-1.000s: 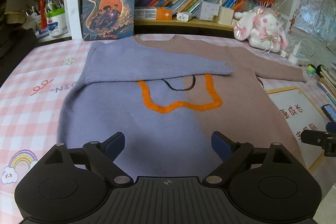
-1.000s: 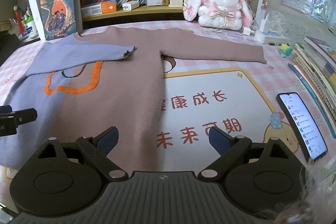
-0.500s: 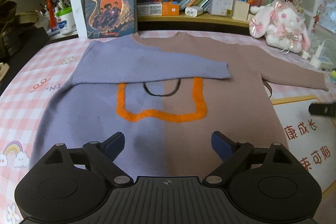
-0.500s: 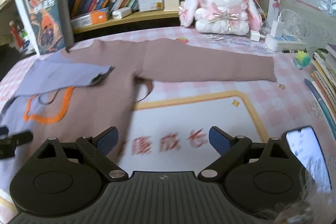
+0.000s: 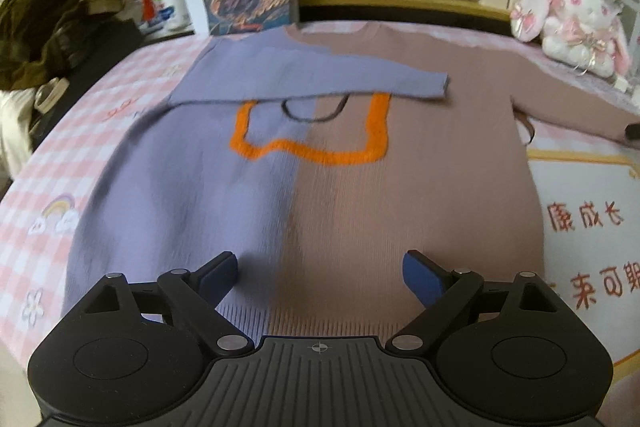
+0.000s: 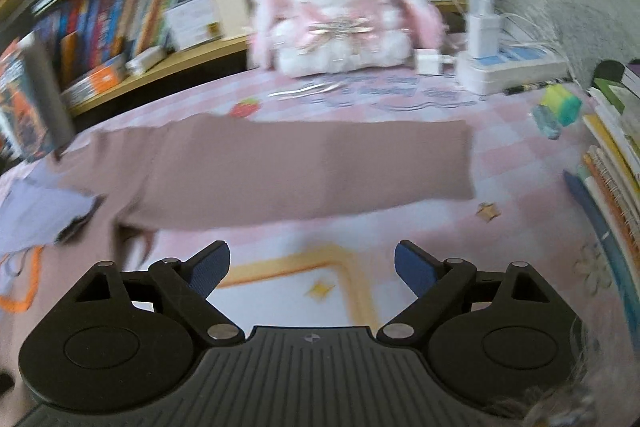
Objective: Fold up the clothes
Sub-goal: 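Move the right gripper to the brown sleeve cuff and grasp it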
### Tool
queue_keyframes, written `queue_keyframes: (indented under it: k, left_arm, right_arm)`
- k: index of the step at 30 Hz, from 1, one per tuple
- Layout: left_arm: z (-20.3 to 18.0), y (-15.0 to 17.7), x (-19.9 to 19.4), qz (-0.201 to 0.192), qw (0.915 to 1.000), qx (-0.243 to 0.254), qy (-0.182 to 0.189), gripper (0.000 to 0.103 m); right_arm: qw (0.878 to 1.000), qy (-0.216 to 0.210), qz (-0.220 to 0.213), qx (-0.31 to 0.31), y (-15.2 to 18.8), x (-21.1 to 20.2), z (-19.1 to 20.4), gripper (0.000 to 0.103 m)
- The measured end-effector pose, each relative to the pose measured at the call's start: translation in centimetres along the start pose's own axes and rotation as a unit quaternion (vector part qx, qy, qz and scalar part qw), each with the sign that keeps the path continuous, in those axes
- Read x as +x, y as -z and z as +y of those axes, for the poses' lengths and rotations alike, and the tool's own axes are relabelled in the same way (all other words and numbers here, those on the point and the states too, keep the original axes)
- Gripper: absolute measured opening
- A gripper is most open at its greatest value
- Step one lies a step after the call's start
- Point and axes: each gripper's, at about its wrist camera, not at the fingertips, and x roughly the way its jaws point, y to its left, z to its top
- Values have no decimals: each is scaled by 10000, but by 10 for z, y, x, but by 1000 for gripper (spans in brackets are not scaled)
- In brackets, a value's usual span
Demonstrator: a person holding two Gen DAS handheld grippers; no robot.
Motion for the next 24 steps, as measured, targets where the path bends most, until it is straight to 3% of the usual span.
queue_keyframes:
  k: [6,9,16,24]
  left_arm:
    - [-9,2,-5,97,9998,-12,-195,92]
    - [-14,1,-6,113,9997,50,-212,92]
    - [-20,-2,-6,152,9995,153,-214,92]
    - [-22,-5,-4,156,9994,203,-214,92]
  right_arm:
    - [9989,289,-121,350,-21,20,-39,89]
    - [9979,278,-169,556,-28,26,-54,84]
    - [9964,204,-296,763,-40,37,-77,58]
    - [9919,-371,-545,1087,-43,46,-89,31]
